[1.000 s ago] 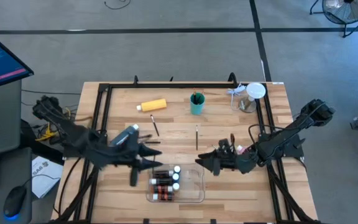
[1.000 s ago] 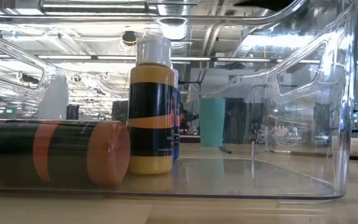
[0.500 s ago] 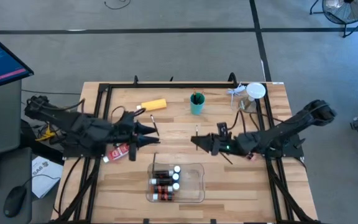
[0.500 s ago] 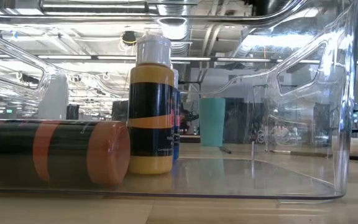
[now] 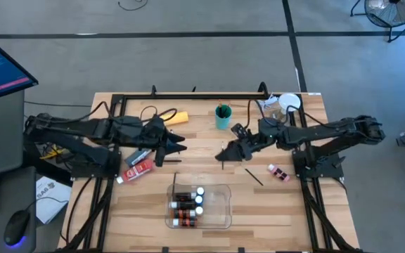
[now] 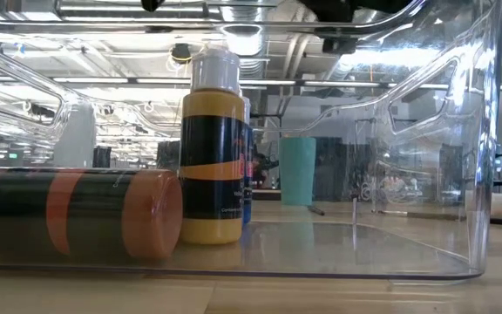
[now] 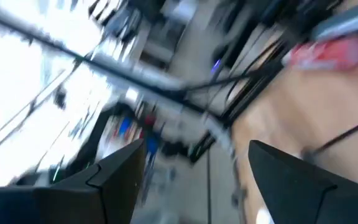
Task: Pick & Place Paint Supplies
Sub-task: Put the pink paint bottle into the transparent bin
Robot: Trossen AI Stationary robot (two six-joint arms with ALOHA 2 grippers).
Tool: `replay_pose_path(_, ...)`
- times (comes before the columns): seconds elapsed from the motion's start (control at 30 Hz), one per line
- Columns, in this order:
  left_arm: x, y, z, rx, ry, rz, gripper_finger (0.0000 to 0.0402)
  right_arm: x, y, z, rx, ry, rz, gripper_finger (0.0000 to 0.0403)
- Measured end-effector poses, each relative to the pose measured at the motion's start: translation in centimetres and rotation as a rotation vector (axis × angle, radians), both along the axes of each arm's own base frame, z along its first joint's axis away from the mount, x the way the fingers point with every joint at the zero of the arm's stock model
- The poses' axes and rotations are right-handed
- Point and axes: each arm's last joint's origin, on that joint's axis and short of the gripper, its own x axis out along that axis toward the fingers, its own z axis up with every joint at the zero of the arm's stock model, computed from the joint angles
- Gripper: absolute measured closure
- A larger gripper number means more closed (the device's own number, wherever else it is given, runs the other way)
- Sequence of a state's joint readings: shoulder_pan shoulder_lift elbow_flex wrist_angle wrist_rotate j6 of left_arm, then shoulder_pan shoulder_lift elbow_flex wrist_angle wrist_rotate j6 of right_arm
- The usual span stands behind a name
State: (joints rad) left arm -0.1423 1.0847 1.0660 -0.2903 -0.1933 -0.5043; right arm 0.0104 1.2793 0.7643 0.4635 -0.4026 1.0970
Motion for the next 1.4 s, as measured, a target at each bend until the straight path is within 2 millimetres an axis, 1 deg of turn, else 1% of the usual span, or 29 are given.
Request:
replay_pose_path(0.2,0.0,0.3,-0.1,0.021,0.013,-0.111,0.0302,-0.2,1.0,-0.4,0.111,0.095,0.161,0.0127)
replay_pose_path(0.4,0.0,0.2,-0.1,0.066,0.014,-0.142,0.0302,-0.5,2.0,-1.7,0.218,0.301,0.153,0.0127)
replay_pose_path(0.43,0.0,0.2,-0.1,0.066,0.014,-0.142,0.0302,-0.7,2.0,-2.2,0.237,0.366,0.148,0.0127)
replay_pose_path(0.5,0.0,0.2,-0.1,0.067,0.014,-0.142,0.0302,-1.3,2.1,-3.5,0.292,0.553,0.175,0.0127)
replay_pose_path(0.6,0.0,0.2,-0.1,0.095,0.015,-0.151,0.0302,-3.4,3.0,-5.4,0.299,0.861,0.236,0.0127)
replay_pose_path(0.73,0.1,0.2,-0.1,0.103,0.016,-0.153,0.0302,-6.9,4.1,-7.3,0.194,1.219,0.246,0.0127)
replay_pose_path(0.87,0.1,0.2,-0.1,0.115,0.017,-0.157,0.0302,-9.1,4.5,-8.2,0.027,1.414,0.147,0.0127)
replay_pose_path(0.97,0.1,0.2,-0.1,0.115,0.017,-0.156,0.0302,-10.1,4.5,-8.5,-0.146,1.478,0.052,0.0127)
replay_pose_path(1.07,0.1,0.2,-0.1,0.115,0.016,-0.156,0.0302,-10.8,4.6,-8.6,-0.274,1.501,-0.014,0.0127)
replay_pose_path(1.27,0.1,0.2,-0.1,0.115,0.017,-0.156,0.0302,-11.9,4.6,-8.6,-0.476,1.546,-0.089,0.0127)
replay_pose_path(1.4,0.1,0.2,-0.1,0.115,0.016,-0.156,0.0302,-12.1,4.8,-8.7,-0.532,1.533,-0.129,0.0127)
